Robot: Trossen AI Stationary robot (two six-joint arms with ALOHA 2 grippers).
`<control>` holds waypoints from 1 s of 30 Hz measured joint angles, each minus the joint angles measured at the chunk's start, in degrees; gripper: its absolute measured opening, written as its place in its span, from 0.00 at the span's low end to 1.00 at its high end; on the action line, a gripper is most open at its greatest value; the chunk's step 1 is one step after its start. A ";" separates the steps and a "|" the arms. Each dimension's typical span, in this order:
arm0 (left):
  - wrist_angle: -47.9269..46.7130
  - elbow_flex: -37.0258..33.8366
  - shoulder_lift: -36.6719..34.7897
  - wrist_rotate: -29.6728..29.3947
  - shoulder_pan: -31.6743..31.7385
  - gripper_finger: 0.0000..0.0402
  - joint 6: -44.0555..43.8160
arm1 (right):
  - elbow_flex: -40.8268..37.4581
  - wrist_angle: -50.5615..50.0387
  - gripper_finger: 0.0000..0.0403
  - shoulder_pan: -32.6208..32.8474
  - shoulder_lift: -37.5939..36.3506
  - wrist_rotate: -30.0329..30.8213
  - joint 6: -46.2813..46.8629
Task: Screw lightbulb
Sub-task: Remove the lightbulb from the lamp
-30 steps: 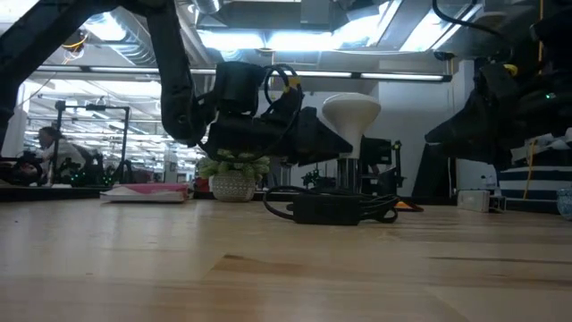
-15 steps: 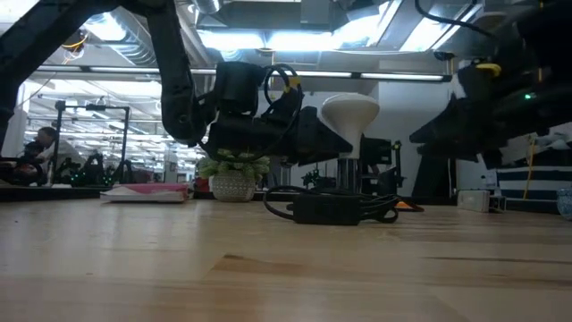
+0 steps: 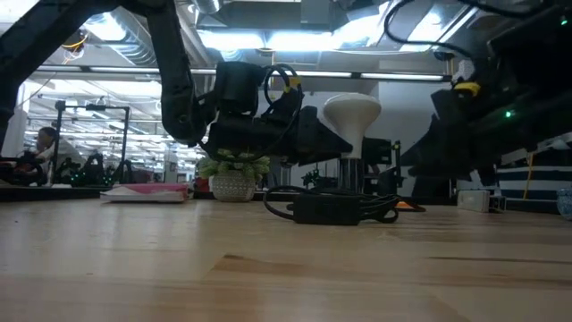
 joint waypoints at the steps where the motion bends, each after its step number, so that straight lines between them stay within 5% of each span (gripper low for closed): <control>1: -0.02 0.00 0.00 0.02 0.00 0.33 0.00 | 0.24 -0.03 0.47 0.00 1.13 -0.53 1.00; 11: -1.06 0.02 -0.04 0.02 0.00 0.32 -0.02 | 1.50 -0.80 0.47 0.00 8.16 -2.62 10.25; 18: -2.01 0.00 -0.04 0.00 -0.38 0.32 0.15 | 1.50 -6.06 0.47 -0.25 8.56 1.29 17.89; 30: -2.07 -2.44 -1.32 0.13 -0.07 0.32 -2.69 | 1.60 -6.92 0.47 -3.37 8.54 1.20 18.21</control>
